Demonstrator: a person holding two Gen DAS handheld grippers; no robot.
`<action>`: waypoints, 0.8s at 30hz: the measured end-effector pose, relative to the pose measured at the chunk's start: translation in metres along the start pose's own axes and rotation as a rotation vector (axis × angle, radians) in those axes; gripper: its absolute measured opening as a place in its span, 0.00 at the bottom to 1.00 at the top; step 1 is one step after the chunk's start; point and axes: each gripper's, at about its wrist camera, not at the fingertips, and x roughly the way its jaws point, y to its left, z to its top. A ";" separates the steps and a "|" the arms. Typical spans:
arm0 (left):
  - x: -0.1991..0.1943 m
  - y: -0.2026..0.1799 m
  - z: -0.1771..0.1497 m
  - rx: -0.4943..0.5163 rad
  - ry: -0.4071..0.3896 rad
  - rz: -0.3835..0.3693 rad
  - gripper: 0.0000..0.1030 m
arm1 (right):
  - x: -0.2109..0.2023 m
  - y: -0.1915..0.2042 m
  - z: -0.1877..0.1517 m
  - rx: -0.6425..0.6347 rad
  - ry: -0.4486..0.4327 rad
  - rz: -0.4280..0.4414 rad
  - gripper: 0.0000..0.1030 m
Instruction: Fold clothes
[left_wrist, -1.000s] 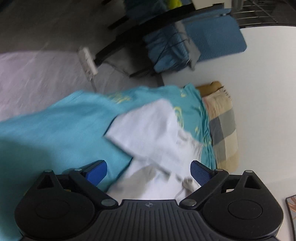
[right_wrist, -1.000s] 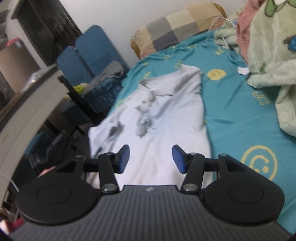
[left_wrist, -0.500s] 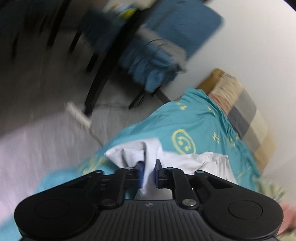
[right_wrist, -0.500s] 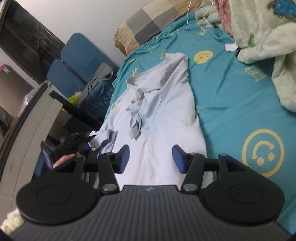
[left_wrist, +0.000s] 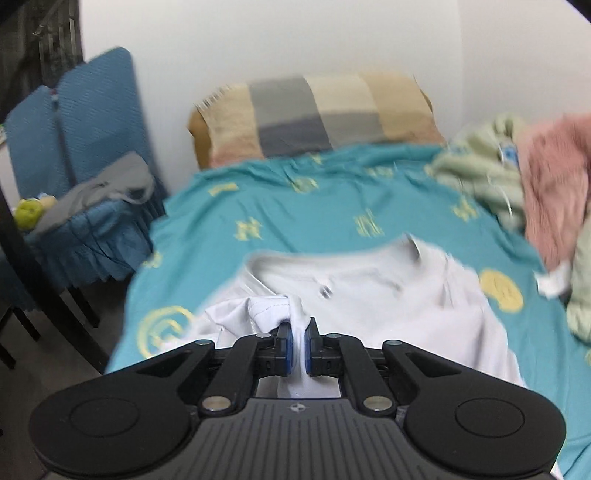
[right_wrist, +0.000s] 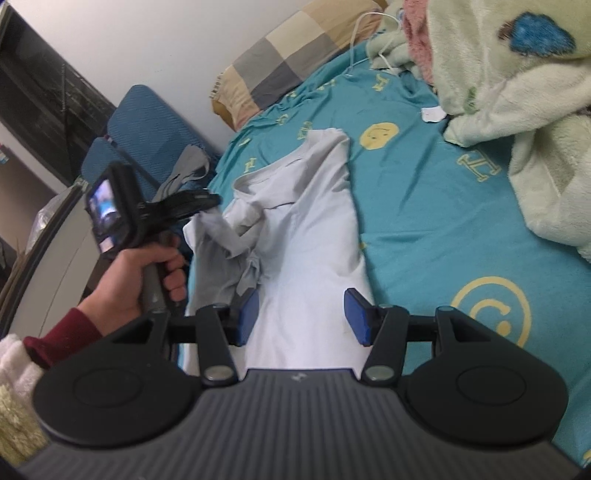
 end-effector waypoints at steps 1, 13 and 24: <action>-0.008 0.000 -0.005 -0.008 0.001 0.002 0.08 | 0.002 -0.003 0.001 0.003 0.002 -0.007 0.53; -0.104 0.006 -0.069 -0.098 0.017 0.023 0.50 | 0.012 -0.001 0.001 -0.074 -0.036 -0.002 0.53; -0.274 -0.021 -0.179 -0.098 0.084 0.072 0.58 | 0.006 0.025 -0.020 -0.221 -0.041 0.126 0.49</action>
